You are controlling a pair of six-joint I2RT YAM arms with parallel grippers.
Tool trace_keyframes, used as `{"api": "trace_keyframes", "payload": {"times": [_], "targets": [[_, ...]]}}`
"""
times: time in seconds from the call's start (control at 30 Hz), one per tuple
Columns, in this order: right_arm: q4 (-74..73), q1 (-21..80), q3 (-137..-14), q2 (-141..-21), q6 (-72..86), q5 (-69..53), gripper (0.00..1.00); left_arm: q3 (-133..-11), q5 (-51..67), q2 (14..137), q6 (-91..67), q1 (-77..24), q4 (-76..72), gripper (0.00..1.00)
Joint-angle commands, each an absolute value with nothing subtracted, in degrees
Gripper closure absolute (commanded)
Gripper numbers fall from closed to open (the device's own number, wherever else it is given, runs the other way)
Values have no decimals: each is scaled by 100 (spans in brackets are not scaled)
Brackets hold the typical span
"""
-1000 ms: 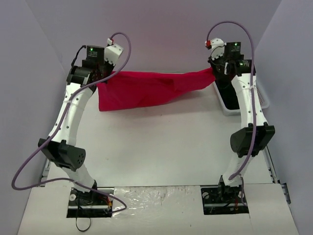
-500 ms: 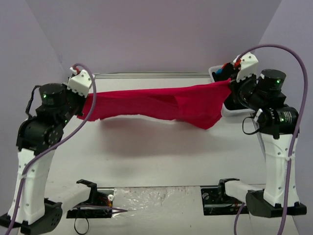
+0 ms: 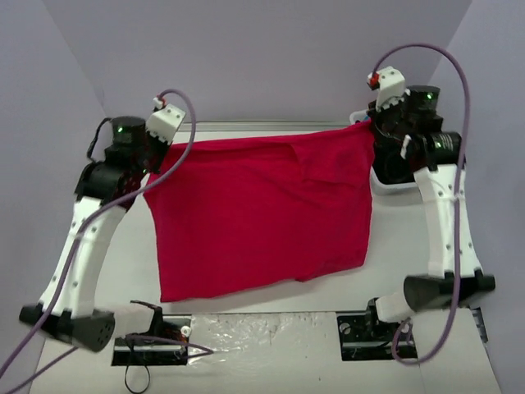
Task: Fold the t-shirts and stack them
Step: Flatten out the tshirt
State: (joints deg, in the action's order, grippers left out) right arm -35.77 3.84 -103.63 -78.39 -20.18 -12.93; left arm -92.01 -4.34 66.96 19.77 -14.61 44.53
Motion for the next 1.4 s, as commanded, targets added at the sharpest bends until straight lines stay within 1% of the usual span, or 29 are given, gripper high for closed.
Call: {"api": "trace_keyframes", "payload": {"times": [0.0, 0.13, 0.17, 0.2, 0.23, 0.27, 0.37, 0.47, 0.5, 0.53, 0.6, 0.63, 0.67, 0.7, 0.73, 0.77, 0.8, 0.83, 0.87, 0.9, 0.93, 0.97, 1.0, 1.07, 1.1, 1.13, 1.17, 1.27, 1.37], "targets": [[-3199, 334, -10808, -8759, -2188, -879, 100, -9236, -817, 7434, 2136, -1275, 3676, 98], [-3208, 343, -11749, -9728, -2224, -765, 100, -10017, -747, 8679, 2162, -1099, 3498, 98], [-3217, 343, -12203, -10043, -2241, -678, 100, -10542, -712, 8875, 2136, -1029, 3533, 98], [-3225, 351, -12443, -10185, -2241, -633, 100, -10547, -686, 9077, 2127, -1002, 3585, 98], [-3243, 343, -12663, -10300, -2241, -598, 100, -11165, -659, 9418, 2110, -985, 3682, 98], [-3287, 351, -12883, -10449, -2224, -563, 100, -11484, -598, 9561, 2092, -976, 3909, 98], [-3322, 369, -13394, -10372, -2127, -562, 100, -12461, -510, 9826, 2066, -976, 4348, 98], [-3305, 369, -13246, -9899, -2074, -677, 100, -12595, -440, 9546, 2004, -984, 4508, 98], [-3313, 360, -13115, -9749, -2074, -712, 100, -12464, -387, 9406, 2030, -984, 4526, 98], [-3296, 369, -12696, -9582, -2083, -790, 100, -12280, -352, 9091, 2039, -984, 4526, 98], [-3305, 352, -12097, -9055, -2100, -887, 100, -11342, -64, 8703, 2205, -984, 4526, 98], [-3296, 360, -11702, -8861, -2127, -1079, 100, -10894, -1, 8240, 2293, -993, 4492, 98], [-3287, 360, -10828, -8485, -2170, -1142, 100, -10368, 157, 8000, 2390, -993, 4361, 98], [-3270, 352, -10376, -8316, -2188, -1195, 100, -9327, 263, 7763, 2652, -993, 4333, 98], [-3270, 352, -9927, -8149, -2215, -1317, 100, -8829, 403, 7352, 2776, -1002, 4333, 98], [-3287, 352, -9070, -7843, -2284, -1344, 100, -8389, 439, 7182, 2908, -1045, 4446, 97], [-3287, 352, -8687, -7709, -2294, -1353, 100, -7689, 518, 7033, 3153, -1055, 4569, 96], [-3305, 343, -8318, -7412, -2311, -1397, 100, -7395, 736, 6779, 3294, -1063, 4901, 88], [-3348, 351, -7984, -7261, -2338, -1432, 100, -7131, 808, 6663, 3392, -1090, 5043, 85], [-3375, 352, -7467, -7138, -2347, -1433, 100, -6736, 896, 6566, 3567, -1090, 5184, 84], [-3419, 352, -7271, -6998, -2312, -1450, 100, -6611, 1018, 6374, 3673, -1099, 5342, 83], [-3576, 360, -7138, -6787, -2346, -1520, 99, -6531, 1307, 6294, 3796, -1099, 5692, 68], [-3655, 378, -7102, -6742, -2381, -1555, 73, -6478, 1370, 6206, 3910, -1125, 5782, 56], [-3718, 369, -7198, -6732, -2303, -1416, 55, -6407, 1441, 6047, 4025, -1125, 5836, 44], [-3700, 369, -7250, -6767, -2285, -1363, 21, -6416, 1398, 6038, 4112, -1134, 5810, 36], [-3700, 369, -7355, -6820, -2268, -1345, 14, -6442, 1328, 6125, 4070, -1142, 5723, 32], [-3683, 369, -7400, -6986, -2224, -1336, 12, -6555, 1345, 6196, 4043, -1143, 5678, 30], [-3665, 369, -7471, -7294, -2162, -1231, 10, -6881, 1494, 6538, 3999, -1160, 5827, 29], [-3560, 378, -7322, -7487, -2171, -1151, 9, -6874, 1547, 6680, 3999, -1160, 5731, 29]]}}
